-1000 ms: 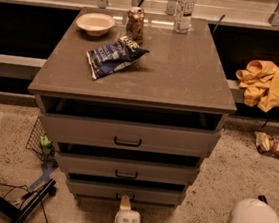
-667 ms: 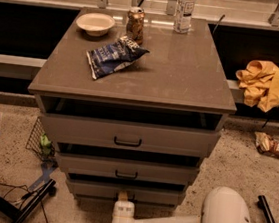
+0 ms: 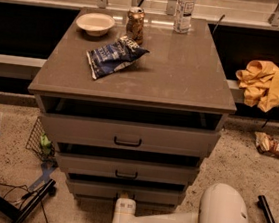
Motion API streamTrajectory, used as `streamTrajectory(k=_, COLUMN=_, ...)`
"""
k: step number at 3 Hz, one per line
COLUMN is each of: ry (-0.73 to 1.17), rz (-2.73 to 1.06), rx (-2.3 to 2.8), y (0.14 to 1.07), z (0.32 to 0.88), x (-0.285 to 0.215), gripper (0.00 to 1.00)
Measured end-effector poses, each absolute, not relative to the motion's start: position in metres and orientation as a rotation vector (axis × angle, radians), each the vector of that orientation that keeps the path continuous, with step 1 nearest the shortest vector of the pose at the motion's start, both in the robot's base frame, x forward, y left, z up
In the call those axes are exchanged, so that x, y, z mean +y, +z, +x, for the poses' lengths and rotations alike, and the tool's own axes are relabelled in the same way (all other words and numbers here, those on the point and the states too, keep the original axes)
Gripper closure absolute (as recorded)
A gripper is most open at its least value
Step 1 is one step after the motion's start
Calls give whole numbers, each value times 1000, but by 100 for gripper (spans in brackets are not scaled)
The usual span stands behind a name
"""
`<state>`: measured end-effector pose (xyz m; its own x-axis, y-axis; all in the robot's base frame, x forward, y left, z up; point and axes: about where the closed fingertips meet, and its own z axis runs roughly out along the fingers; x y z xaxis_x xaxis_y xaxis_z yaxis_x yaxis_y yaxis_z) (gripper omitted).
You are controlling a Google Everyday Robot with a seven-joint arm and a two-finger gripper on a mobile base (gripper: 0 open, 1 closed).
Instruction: Open bottom drawer
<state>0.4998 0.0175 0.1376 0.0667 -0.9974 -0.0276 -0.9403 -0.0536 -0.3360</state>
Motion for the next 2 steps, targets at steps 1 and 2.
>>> streamTrajectory(k=1, ry=-250, rz=-2129, rx=1934, y=127, z=508, x=38, gripper=0)
streamTrajectory(k=2, ry=-250, rz=-2129, rx=1934, y=127, z=508, x=38, gripper=0)
